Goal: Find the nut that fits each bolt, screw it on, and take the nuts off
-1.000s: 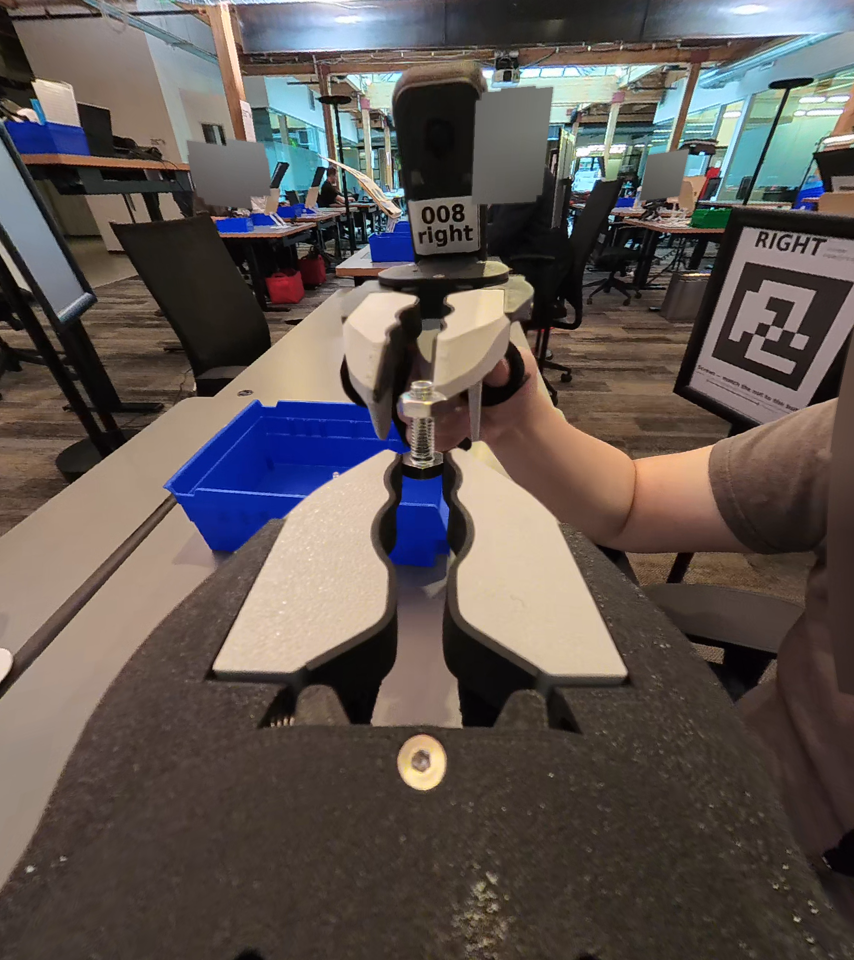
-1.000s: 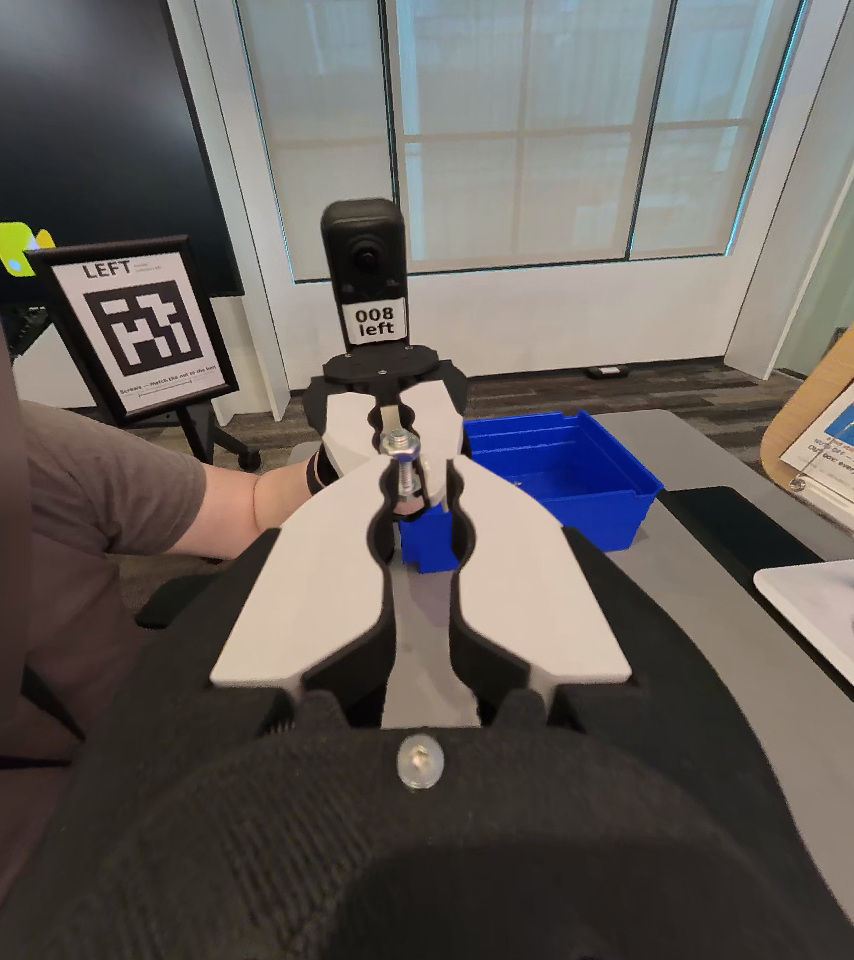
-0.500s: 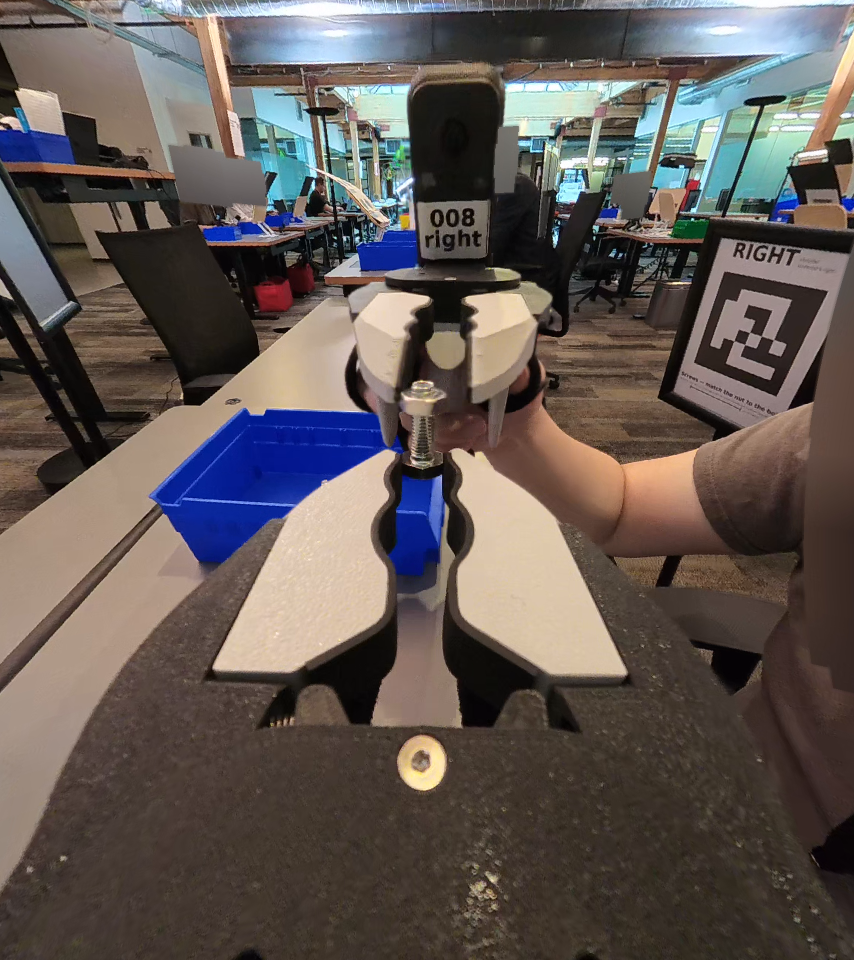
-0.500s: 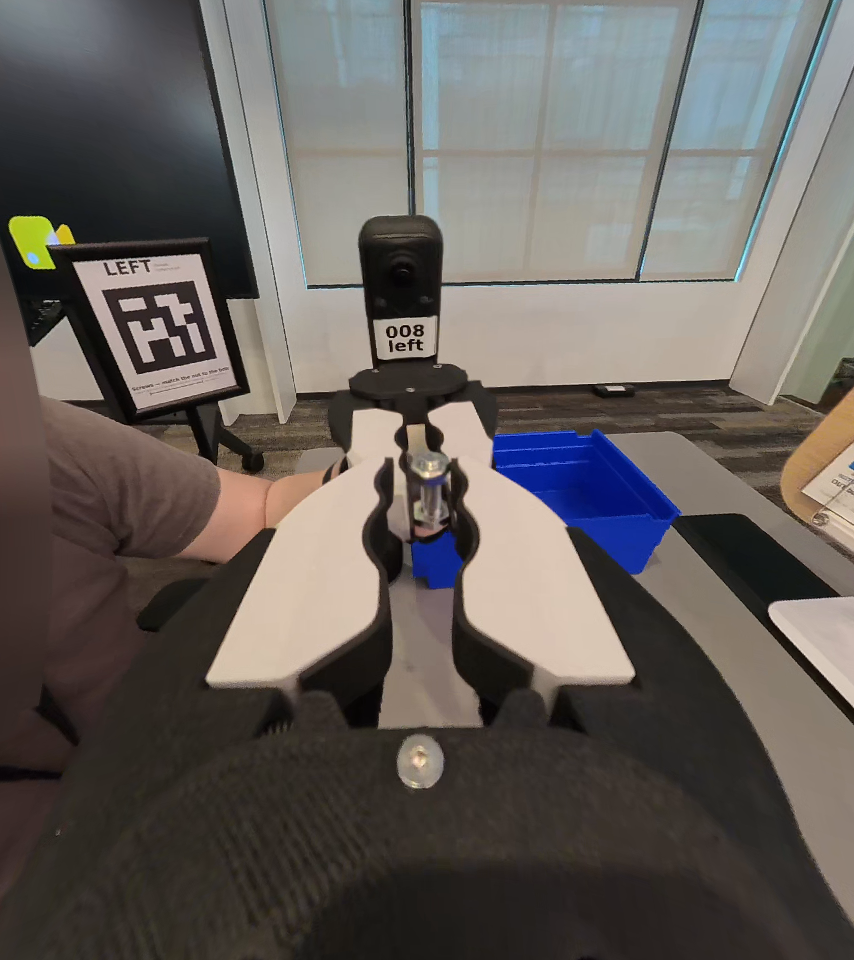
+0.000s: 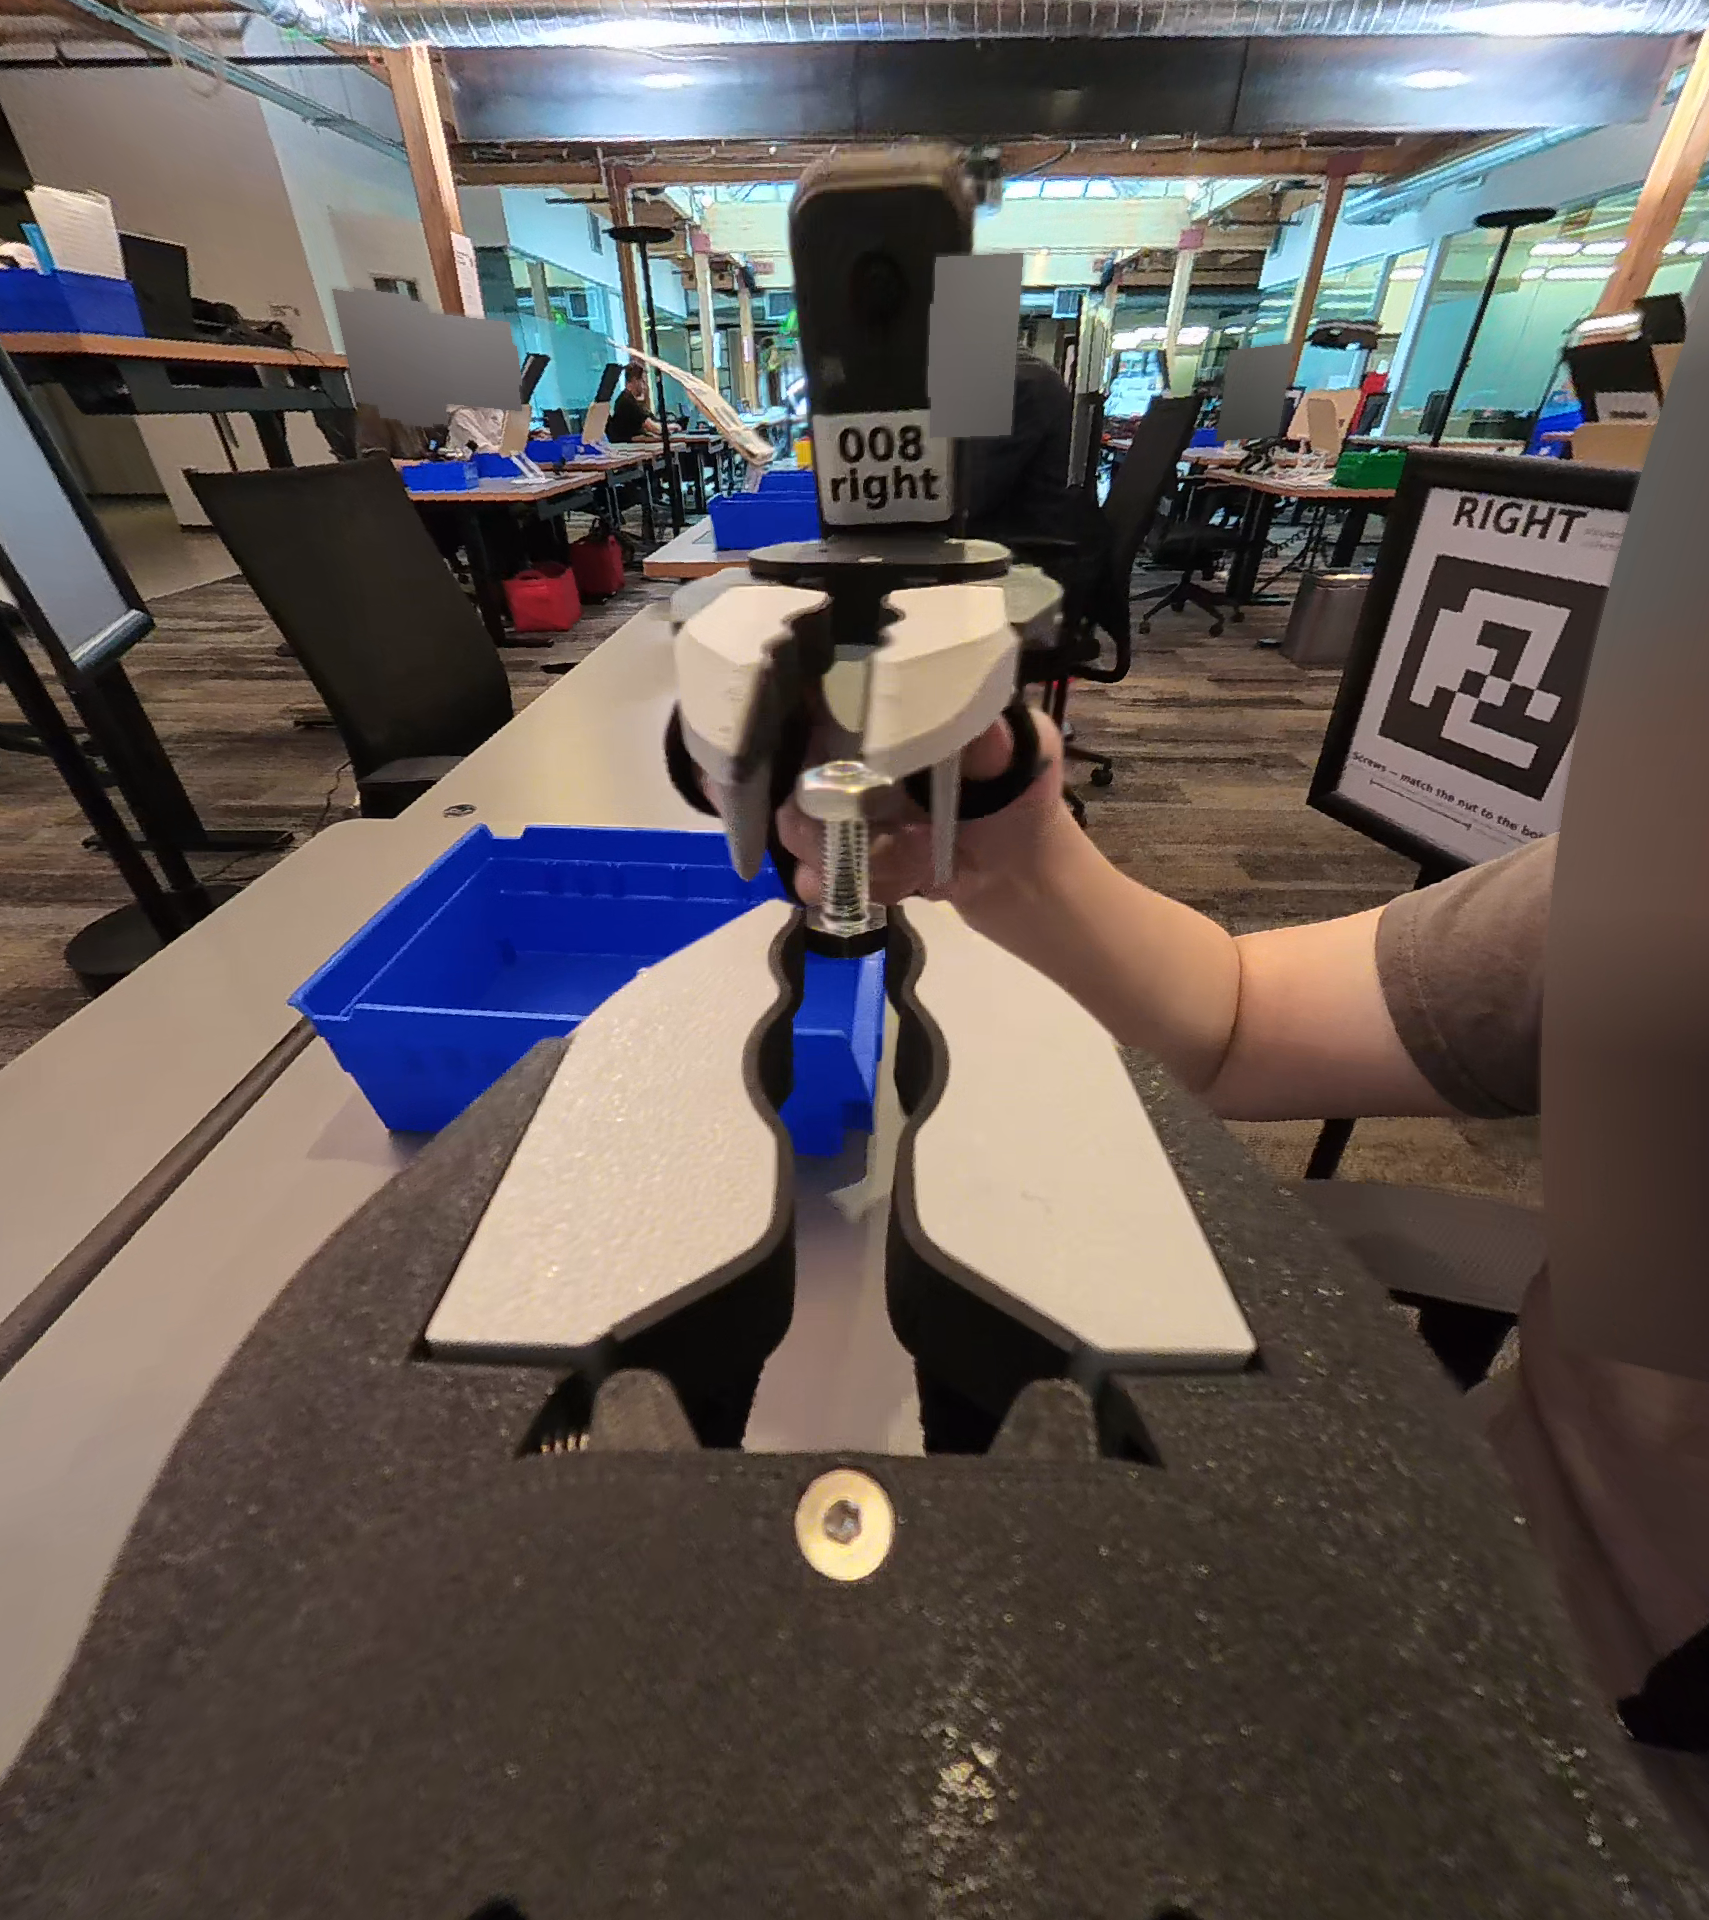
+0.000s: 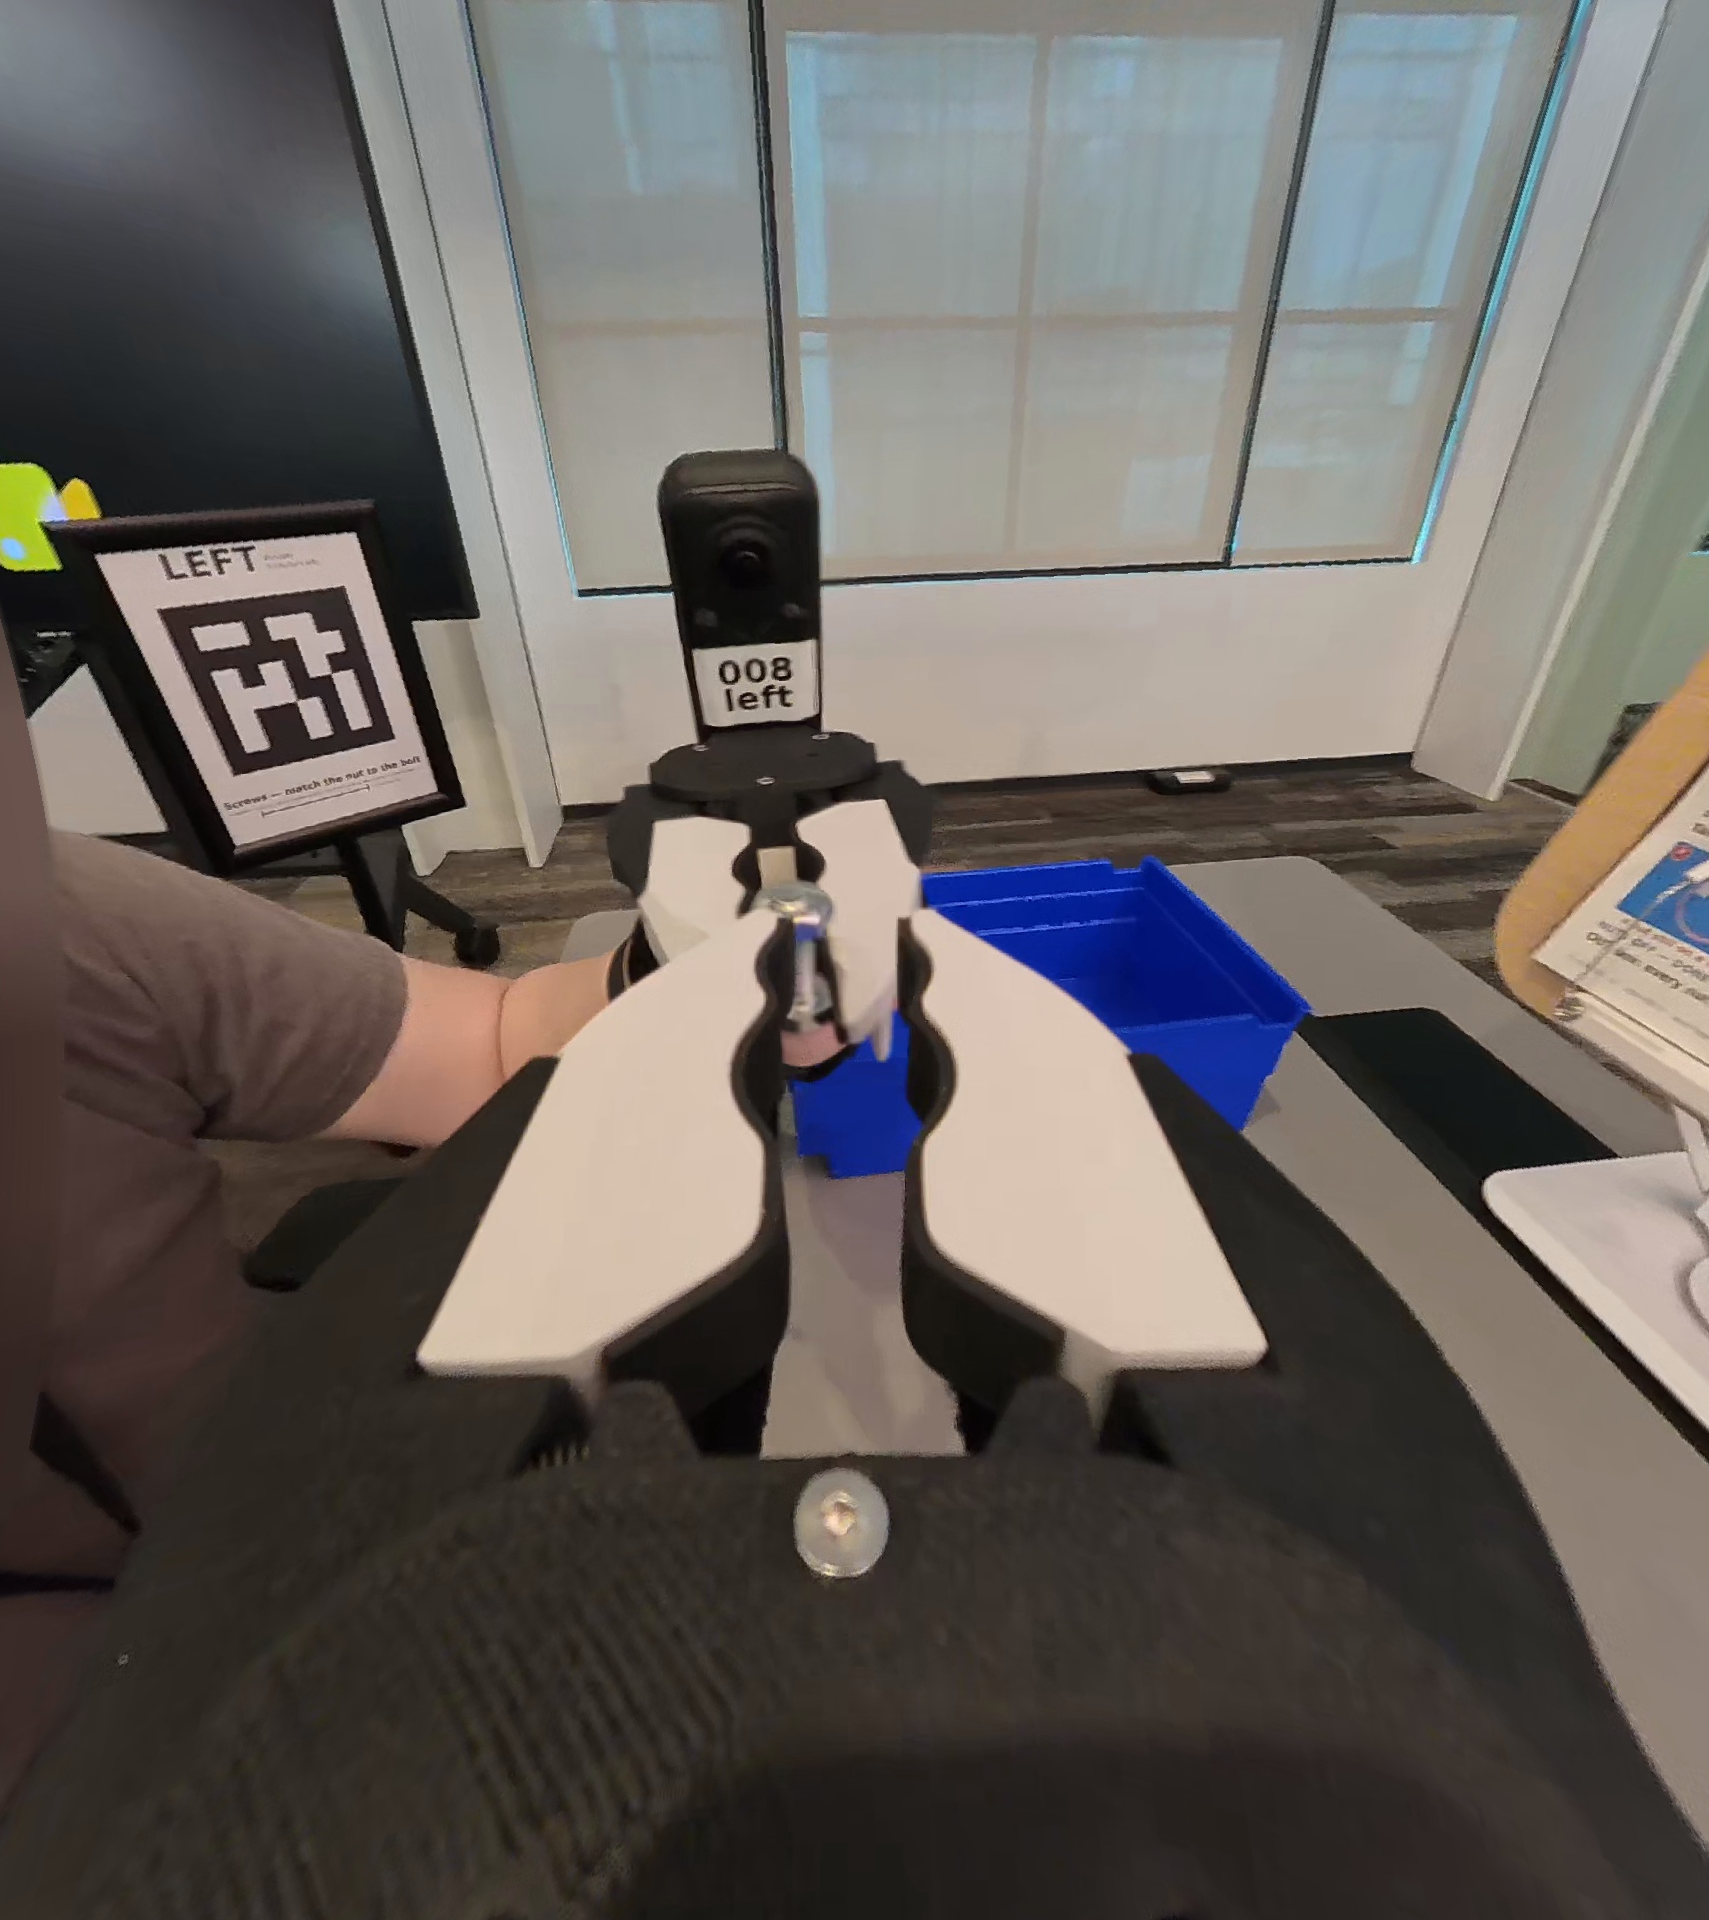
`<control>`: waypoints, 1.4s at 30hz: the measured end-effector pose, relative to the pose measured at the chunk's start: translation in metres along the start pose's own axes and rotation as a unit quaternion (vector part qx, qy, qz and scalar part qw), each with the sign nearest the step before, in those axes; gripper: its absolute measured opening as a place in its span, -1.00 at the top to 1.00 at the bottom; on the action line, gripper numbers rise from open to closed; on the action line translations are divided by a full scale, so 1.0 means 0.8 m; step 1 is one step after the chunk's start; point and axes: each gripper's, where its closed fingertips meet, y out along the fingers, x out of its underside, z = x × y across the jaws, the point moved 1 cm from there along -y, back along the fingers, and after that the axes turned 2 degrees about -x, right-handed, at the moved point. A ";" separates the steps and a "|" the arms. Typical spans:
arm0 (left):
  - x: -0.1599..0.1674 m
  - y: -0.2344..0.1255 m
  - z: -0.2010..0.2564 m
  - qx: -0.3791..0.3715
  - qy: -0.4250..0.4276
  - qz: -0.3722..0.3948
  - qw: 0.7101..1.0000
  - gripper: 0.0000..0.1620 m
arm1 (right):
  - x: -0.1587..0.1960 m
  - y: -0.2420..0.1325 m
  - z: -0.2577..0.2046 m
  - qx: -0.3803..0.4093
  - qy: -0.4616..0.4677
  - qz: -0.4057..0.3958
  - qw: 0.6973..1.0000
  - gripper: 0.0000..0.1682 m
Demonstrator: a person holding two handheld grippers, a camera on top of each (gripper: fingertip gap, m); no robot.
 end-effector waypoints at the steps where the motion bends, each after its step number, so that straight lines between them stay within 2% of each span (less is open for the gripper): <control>1: -0.001 -0.001 0.001 0.005 -0.005 0.002 1.000 0.83 | -0.001 -0.003 0.003 0.004 0.000 0.003 1.000 0.77; 4: 0.000 0.000 0.002 0.002 0.000 -0.002 1.000 0.83 | -0.002 0.003 -0.012 -0.022 -0.003 0.001 1.000 0.72; 7: 0.001 0.003 0.005 0.007 0.000 -0.003 1.000 0.83 | 0.005 0.012 -0.010 -0.002 -0.023 -0.013 1.000 0.73; 12: -0.003 -0.002 0.002 0.003 -0.003 0.003 1.000 0.83 | -0.002 -0.003 0.000 -0.003 -0.005 0.004 1.000 0.76; 17: 0.001 0.003 0.006 0.008 0.003 -0.004 1.000 0.83 | 0.002 0.012 -0.014 -0.007 -0.029 -0.008 1.000 0.77; 22: 0.000 -0.001 0.000 -0.002 -0.002 -0.005 1.000 0.83 | -0.001 -0.003 -0.001 -0.011 0.001 0.000 1.000 0.78; 28: 0.000 0.002 0.005 0.005 0.004 -0.002 1.000 0.83 | 0.002 0.010 -0.013 -0.011 -0.026 -0.008 1.000 0.75; 42: -0.010 -0.004 0.005 0.010 0.004 0.019 1.000 0.83 | -0.005 -0.002 -0.006 -0.020 -0.003 0.014 1.000 0.79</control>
